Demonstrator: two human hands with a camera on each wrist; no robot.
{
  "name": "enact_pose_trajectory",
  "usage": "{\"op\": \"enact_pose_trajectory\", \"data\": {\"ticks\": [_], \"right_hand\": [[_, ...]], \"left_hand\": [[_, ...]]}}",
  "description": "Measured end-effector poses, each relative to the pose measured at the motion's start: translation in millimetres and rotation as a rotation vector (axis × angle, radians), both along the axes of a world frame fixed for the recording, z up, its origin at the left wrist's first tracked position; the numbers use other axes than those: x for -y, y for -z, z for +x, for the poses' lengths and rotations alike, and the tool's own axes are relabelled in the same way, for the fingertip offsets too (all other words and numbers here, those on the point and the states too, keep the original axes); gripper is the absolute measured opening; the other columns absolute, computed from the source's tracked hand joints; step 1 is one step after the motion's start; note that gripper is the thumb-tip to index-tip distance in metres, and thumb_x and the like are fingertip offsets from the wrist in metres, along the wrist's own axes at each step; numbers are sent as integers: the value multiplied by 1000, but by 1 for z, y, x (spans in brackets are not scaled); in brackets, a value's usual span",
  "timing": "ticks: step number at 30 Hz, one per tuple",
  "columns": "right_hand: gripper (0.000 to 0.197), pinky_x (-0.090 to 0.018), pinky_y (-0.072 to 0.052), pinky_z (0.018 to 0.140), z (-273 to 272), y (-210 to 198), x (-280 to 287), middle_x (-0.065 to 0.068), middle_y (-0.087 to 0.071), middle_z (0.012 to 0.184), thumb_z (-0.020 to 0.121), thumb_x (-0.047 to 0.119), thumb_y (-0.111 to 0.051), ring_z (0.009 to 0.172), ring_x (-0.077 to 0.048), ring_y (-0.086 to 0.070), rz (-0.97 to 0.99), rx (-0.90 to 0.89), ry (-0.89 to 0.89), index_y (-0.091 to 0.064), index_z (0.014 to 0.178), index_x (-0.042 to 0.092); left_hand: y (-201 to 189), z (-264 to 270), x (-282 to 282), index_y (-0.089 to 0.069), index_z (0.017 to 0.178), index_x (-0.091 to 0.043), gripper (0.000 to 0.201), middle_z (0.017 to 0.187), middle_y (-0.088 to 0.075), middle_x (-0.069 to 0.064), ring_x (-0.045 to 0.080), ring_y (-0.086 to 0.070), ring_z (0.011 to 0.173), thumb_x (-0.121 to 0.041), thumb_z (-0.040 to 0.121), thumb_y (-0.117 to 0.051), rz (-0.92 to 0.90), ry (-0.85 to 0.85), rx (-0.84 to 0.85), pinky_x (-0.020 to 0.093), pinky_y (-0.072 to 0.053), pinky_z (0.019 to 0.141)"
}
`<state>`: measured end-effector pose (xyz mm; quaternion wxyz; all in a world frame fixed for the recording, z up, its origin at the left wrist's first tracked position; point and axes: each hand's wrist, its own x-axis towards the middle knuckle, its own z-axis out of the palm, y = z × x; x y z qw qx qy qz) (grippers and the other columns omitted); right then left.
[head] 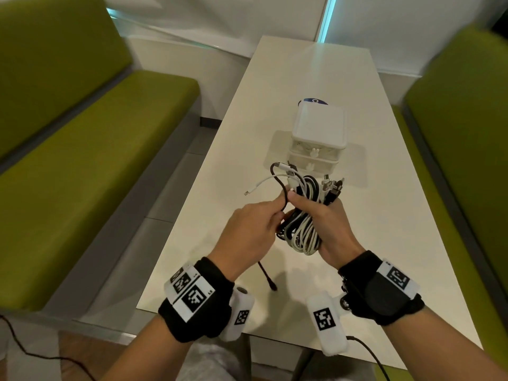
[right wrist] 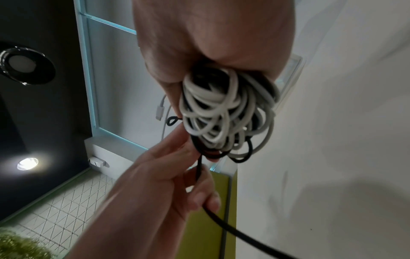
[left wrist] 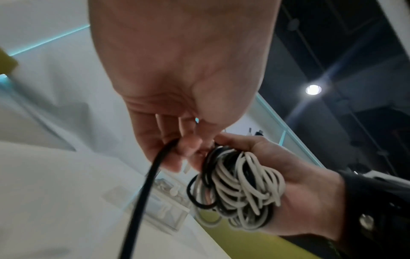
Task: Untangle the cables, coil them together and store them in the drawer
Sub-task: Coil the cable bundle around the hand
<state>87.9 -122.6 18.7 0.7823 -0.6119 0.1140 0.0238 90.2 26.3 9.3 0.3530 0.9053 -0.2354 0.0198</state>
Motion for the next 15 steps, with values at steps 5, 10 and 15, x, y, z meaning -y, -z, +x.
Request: {"op": "enact_pose_trajectory", "data": {"ticks": [5,10,15], "right_hand": [[14,-36,-58,75,-4,0,-2,-9,-73,85,83,11,-77,85,-26,-73,-75,18,4,-72,96,10],[5,-40,-60,65,-6,-2,0,-11,-70,76,82,7,-76,74,-27,-71,-29,-97,58,-71,83,8],[8,-37,-57,59,-9,-4,0,-13,-64,73,86,6,-68,66,-26,-66,115,-153,67,-67,78,3]], "left_hand": [[-4,-6,11,-44,131,-16,36,99,-58,2,31,-57,85,-12,97,-32,299,0,47,37,-36,66],[1,-10,13,-46,128,-24,33,89,-56,-2,30,-56,74,-13,98,-37,322,-15,119,35,-32,59],[8,-15,0,-67,120,-34,27,74,-68,-9,5,-55,62,-34,94,-60,-194,-153,80,26,-46,62]]}}
